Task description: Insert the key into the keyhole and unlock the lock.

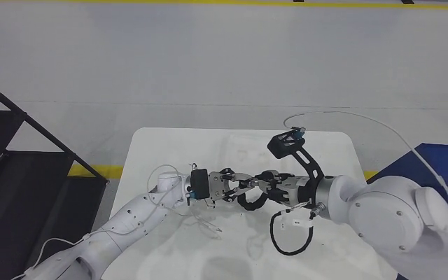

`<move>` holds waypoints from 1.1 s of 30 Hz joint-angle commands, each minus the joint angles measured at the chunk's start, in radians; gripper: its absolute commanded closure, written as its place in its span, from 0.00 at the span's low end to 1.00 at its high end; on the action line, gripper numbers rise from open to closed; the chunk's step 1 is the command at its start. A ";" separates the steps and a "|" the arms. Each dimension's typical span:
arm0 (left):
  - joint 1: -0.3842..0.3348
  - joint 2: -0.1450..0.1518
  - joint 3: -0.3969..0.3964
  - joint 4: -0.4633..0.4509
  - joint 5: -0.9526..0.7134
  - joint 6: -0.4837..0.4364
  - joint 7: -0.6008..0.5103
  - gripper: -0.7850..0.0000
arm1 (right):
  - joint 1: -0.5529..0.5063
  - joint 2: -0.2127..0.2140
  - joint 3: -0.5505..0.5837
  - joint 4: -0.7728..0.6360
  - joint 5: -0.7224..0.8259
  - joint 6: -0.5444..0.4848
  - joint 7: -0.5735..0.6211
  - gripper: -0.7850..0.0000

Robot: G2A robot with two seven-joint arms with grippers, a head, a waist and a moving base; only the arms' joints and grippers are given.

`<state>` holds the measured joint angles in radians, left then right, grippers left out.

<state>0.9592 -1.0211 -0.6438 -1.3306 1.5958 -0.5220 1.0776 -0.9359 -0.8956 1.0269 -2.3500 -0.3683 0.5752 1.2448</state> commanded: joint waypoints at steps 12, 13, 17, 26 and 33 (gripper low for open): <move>0.009 -0.009 -0.020 -0.012 0.034 -0.008 -0.014 1.00 | 0.007 0.020 -0.015 0.000 0.003 0.014 -0.014 1.00; 0.009 -0.010 -0.021 -0.014 0.039 -0.008 -0.019 1.00 | 0.008 0.022 -0.018 0.000 0.002 0.016 -0.015 1.00; 0.011 -0.014 -0.024 -0.022 0.035 -0.024 -0.025 1.00 | 0.018 0.026 -0.033 0.000 0.001 0.018 -0.018 1.00; 0.010 -0.025 -0.023 -0.018 0.037 -0.051 -0.020 1.00 | 0.043 0.039 -0.066 0.000 -0.009 0.019 -0.019 1.00; 0.010 -0.033 -0.025 -0.007 0.022 -0.080 -0.021 1.00 | 0.061 0.047 -0.097 0.000 -0.012 0.024 -0.024 1.00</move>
<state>0.9699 -1.0529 -0.6691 -1.3400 1.6209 -0.5966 1.0585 -0.8776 -0.8497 0.9335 -2.3500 -0.3779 0.5985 1.2216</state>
